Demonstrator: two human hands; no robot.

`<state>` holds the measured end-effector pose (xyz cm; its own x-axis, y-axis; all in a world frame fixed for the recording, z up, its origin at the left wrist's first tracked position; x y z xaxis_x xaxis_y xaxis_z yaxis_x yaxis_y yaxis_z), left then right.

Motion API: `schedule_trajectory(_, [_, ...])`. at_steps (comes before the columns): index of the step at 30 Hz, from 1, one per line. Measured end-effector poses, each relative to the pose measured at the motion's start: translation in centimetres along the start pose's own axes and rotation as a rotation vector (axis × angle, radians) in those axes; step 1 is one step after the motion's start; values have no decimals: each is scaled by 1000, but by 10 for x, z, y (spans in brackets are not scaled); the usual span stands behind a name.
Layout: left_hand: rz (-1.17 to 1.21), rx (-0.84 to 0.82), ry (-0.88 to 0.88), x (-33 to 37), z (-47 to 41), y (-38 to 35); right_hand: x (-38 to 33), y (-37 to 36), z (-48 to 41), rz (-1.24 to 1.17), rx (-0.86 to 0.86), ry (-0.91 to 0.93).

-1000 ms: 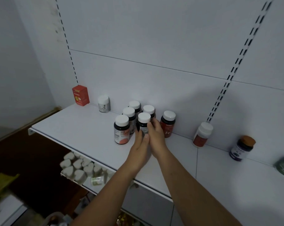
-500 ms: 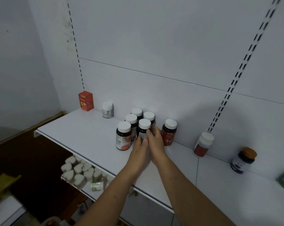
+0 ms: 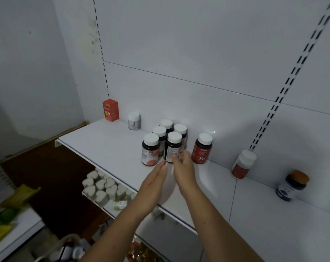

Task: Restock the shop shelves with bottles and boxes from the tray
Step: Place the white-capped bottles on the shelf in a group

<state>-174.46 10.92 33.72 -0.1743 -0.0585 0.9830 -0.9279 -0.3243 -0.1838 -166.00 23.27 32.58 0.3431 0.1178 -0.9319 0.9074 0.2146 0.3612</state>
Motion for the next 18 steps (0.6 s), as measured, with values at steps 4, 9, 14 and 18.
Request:
schedule_trajectory(4, [-221, 22, -105, 27, 30, 23, -19, 14, 27, 58, 53, 79])
schedule_trajectory(9, [-640, 196, -223, 67, 68, 90, -69, 16, 86, 157, -68, 370])
schedule_trajectory(14, [-1090, 369, -247, 91, 128, 143, -108, -29, 143, 460, -413, 657])
schedule_trajectory(18, [-1208, 494, -113, 80, 188, 182, -113, -74, 183, 600, -556, 799])
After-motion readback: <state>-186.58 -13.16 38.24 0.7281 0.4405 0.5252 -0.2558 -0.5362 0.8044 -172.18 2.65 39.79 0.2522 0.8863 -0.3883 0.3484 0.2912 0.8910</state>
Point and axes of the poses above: each hand's wrist, its own z-axis away from the middle knuckle, its own y-axis out of the back of the hand, x = y × z, the point moved 5 cm from there along -z, towards the middle knuckle, and after that the axes turned 15 degrees about z, right-handed, at the moved point
